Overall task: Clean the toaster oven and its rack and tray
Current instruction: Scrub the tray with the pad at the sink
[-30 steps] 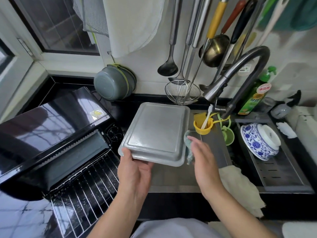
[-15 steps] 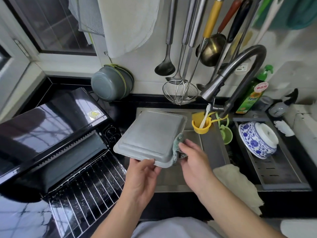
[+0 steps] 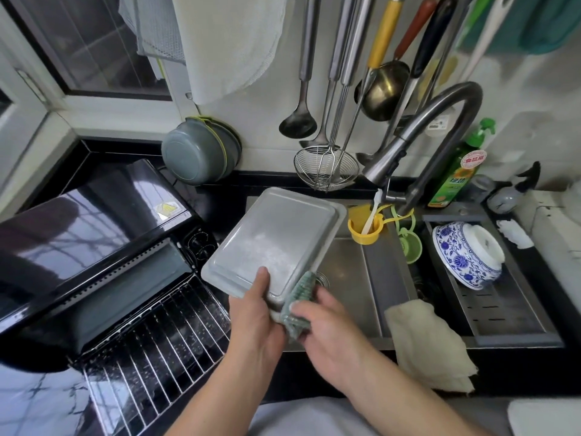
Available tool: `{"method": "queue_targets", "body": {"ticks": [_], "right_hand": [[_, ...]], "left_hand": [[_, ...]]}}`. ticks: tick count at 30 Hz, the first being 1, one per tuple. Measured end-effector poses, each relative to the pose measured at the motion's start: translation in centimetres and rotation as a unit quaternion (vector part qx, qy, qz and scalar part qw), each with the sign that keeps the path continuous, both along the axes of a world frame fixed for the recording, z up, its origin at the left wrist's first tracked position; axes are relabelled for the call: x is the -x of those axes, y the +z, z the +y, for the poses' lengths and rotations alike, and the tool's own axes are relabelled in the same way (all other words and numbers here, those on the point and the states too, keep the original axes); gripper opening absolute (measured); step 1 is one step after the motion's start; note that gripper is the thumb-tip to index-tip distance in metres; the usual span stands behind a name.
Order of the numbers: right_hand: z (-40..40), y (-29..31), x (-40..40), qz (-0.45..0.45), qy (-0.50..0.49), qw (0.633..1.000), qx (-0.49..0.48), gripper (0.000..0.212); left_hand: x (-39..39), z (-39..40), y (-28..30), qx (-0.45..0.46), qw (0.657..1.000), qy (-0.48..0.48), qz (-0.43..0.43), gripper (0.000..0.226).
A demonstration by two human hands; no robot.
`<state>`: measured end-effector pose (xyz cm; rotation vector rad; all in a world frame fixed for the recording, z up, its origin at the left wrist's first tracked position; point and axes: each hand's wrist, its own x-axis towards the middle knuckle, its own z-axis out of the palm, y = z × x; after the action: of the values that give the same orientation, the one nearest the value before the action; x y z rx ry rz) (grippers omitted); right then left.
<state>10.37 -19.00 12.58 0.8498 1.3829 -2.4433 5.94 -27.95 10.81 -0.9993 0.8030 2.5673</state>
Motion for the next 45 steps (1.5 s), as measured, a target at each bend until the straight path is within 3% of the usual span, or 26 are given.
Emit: {"method": "queue_targets", "body": {"ticks": [3,6,11,16,22,25,27,29,32,34,36,38,40,42,45], "right_hand": [[0.1,-0.3,0.8,-0.039,-0.012,0.996,-0.078,0.028],[3.2,-0.1,3.9,-0.056,-0.072,0.985,-0.144,0.014],[8.5,2.1,7.6,-0.041,-0.128,0.981,-0.138,0.008],[-0.4,-0.1,1.3,-0.043,-0.011,0.987,-0.155,0.019],[9.3,2.0,6.4,-0.084,-0.083,0.988,-0.1,0.015],[12.3,2.5,5.7,-0.092,0.075,0.987,-0.106,0.026],[12.3,2.9,4.7,-0.096,0.202,0.966,-0.129,0.029],[11.6,2.5,4.0,-0.088,0.217,0.964,-0.128,0.03],[9.7,1.2,3.6,-0.082,0.113,0.989,-0.054,0.025],[8.4,0.7,3.6,-0.079,0.007,0.997,0.01,0.019],[6.7,0.3,3.4,-0.076,-0.071,0.993,0.064,0.012],[4.5,0.2,3.0,-0.066,-0.074,0.993,0.071,0.014],[2.3,-0.2,2.0,-0.049,-0.036,0.998,0.012,0.018],[1.4,-0.8,1.2,-0.059,-0.017,0.997,-0.055,0.019],[3.4,-0.5,2.0,-0.08,-0.011,0.993,-0.081,0.017]], "left_hand": [[0.6,0.5,-0.2,0.042,0.999,-0.005,0.022,0.031],[0.5,-0.4,0.2,0.097,0.991,-0.05,0.075,0.028],[0.5,-1.8,0.0,0.089,0.989,-0.08,0.084,0.04],[1.3,-0.7,-0.4,0.052,0.997,-0.036,0.048,0.038],[1.8,-5.3,0.4,0.127,0.966,-0.195,0.108,0.039],[3.7,-9.3,1.0,0.148,0.937,-0.289,0.126,0.046],[5.2,-11.3,2.0,0.16,0.903,-0.373,0.144,0.061],[6.5,-12.0,2.8,0.171,0.887,-0.404,0.146,0.066],[7.7,-11.3,3.4,0.147,0.923,-0.317,0.164,0.052],[7.0,-9.9,3.3,0.058,0.966,-0.191,0.164,0.064],[5.0,-6.9,2.9,-0.002,0.98,-0.108,0.169,0.064],[2.7,-3.2,1.8,-0.007,0.979,-0.113,0.17,0.061],[1.8,-0.3,1.2,-0.013,0.985,-0.099,0.143,0.054],[1.9,0.6,0.5,0.021,0.992,-0.077,0.095,0.044],[1.8,-0.1,0.0,0.044,0.987,-0.109,0.108,0.047]]}}
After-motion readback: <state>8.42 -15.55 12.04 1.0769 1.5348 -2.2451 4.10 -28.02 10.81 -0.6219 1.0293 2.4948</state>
